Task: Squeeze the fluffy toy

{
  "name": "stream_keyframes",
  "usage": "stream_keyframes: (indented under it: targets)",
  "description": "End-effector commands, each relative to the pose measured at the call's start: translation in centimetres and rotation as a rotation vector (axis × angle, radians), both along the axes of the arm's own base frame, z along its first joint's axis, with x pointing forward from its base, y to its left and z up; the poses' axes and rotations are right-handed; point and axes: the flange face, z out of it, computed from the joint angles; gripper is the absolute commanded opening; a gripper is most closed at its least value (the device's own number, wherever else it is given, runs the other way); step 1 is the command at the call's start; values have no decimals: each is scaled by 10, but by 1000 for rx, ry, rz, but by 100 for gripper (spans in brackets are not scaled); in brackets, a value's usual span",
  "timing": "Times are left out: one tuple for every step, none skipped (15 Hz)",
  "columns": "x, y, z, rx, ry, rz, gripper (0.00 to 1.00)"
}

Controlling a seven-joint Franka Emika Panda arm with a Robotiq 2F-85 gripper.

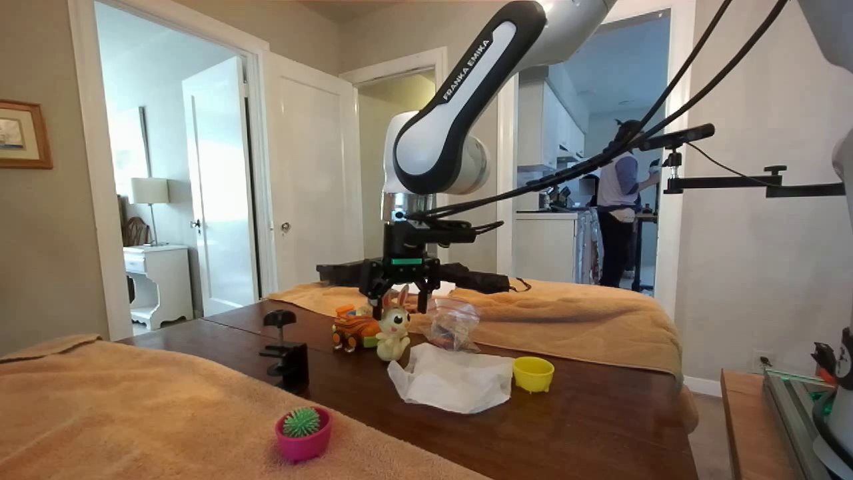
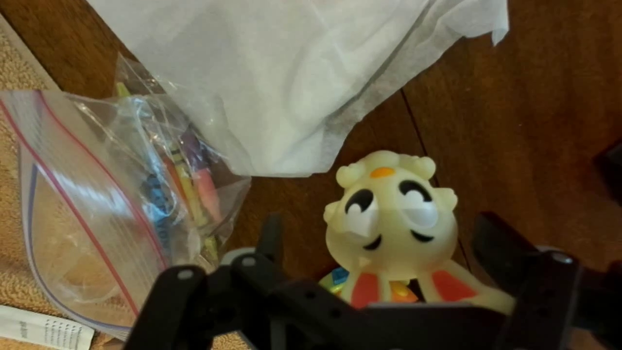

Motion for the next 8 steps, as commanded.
stream_keyframes:
  targets:
    - [0,3,6,17,-24,-44,100]
    - [1,3,6,24,-26,-61,100]
    - [2,3,7,30,-30,-79,100]
    - [2,3,8,36,-32,-99,100]
    - [3,3,8,41,-34,-117,100]
    - [3,3,8,47,-31,-134,100]
    - [3,3,8,51,-23,-154,100]
    - [3,3,9,57,-16,-172,100]
